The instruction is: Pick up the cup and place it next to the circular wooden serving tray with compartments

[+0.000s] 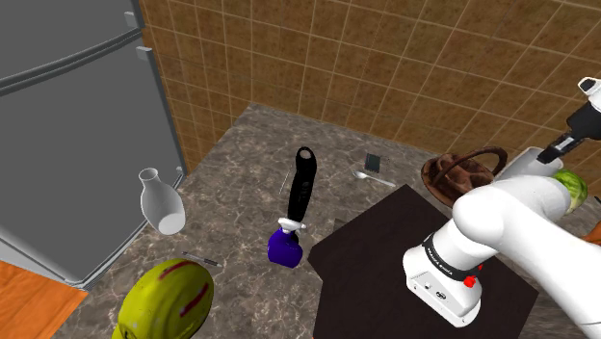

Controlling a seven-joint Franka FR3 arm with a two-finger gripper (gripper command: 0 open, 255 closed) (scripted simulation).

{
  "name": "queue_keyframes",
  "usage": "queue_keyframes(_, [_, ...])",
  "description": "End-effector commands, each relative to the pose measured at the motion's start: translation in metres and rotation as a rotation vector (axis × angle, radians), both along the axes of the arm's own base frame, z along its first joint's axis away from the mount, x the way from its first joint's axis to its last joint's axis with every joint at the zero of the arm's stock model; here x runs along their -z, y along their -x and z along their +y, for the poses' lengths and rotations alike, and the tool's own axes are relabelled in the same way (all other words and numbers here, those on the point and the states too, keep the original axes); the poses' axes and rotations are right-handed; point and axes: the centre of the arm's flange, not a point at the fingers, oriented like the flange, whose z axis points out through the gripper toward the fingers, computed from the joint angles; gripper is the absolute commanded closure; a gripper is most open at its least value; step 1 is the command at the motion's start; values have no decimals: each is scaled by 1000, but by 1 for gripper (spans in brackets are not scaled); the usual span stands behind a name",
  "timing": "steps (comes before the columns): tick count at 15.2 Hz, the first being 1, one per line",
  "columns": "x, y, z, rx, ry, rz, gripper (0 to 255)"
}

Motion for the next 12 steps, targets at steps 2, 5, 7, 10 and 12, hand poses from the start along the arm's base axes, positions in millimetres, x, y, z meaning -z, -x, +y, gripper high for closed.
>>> queue_keyframes(2, [1, 26, -31, 0, 1, 2, 255])
queue_keyframes(5, [1, 52, -61, 0, 1, 2, 255])
queue_keyframes(7, [1, 69, -81, 0, 1, 2, 255])
queue_keyframes(10, [1, 96, -111, 0, 1, 2, 255])
queue_keyframes(12, [1, 113, -131, 0, 1, 2, 255])
